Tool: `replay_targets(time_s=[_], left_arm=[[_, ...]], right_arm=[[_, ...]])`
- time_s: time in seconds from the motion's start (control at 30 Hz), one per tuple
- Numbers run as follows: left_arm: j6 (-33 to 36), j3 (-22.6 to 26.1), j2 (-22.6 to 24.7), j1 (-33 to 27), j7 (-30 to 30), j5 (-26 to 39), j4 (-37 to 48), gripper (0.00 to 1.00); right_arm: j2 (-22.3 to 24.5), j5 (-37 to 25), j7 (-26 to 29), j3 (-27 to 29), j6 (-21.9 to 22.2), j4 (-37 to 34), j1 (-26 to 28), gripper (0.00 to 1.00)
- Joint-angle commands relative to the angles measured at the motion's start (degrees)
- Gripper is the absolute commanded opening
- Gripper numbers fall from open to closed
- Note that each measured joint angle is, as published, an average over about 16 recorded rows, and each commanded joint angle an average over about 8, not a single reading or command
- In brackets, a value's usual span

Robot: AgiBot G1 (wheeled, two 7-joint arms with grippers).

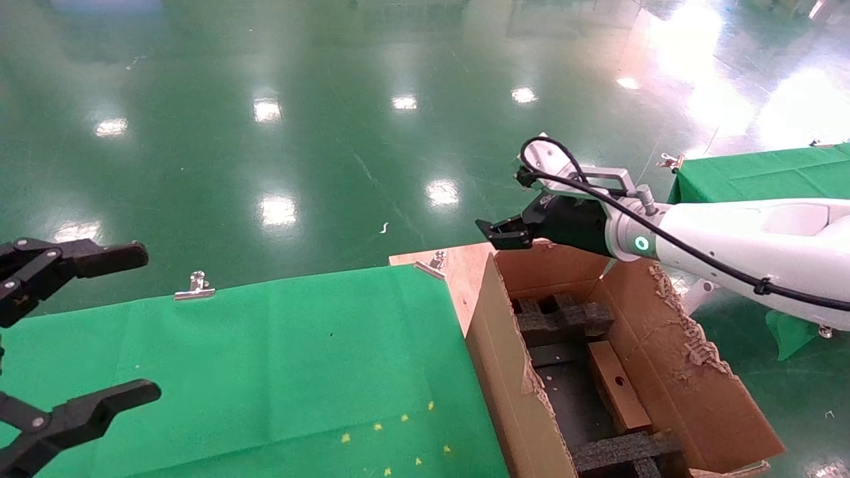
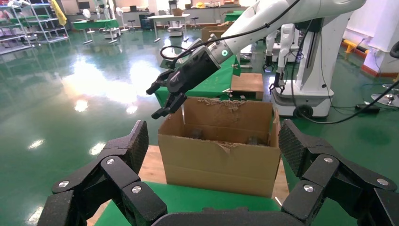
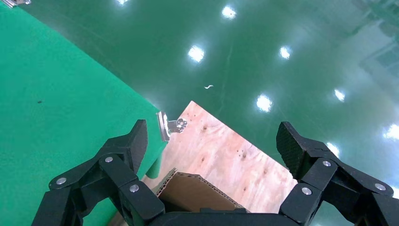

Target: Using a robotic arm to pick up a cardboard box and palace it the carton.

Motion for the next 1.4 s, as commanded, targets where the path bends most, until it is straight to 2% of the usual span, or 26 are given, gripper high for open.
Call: replay_targets(time_s=[0.03,0.27,1.4], left_arm=[[0.0,0.0,0.0,0.0,0.0,0.0,0.0,1.0],[0.0,0.0,0.0,0.0,0.0,0.0,0.0,1.0],[0.0,0.0,0.0,0.0,0.0,0.0,0.0,1.0]], right_arm=[[0.1,-1.0,0.7,-0.2,0.1,0.0,-0.3,1.0],[-0.2,2.8,-3.2,4.3,-4.0,-0.4,-2.7,1.0],[-2.7,39.5,-39.5,42.8,-39.8,-3.5,-22.1,1.0]])
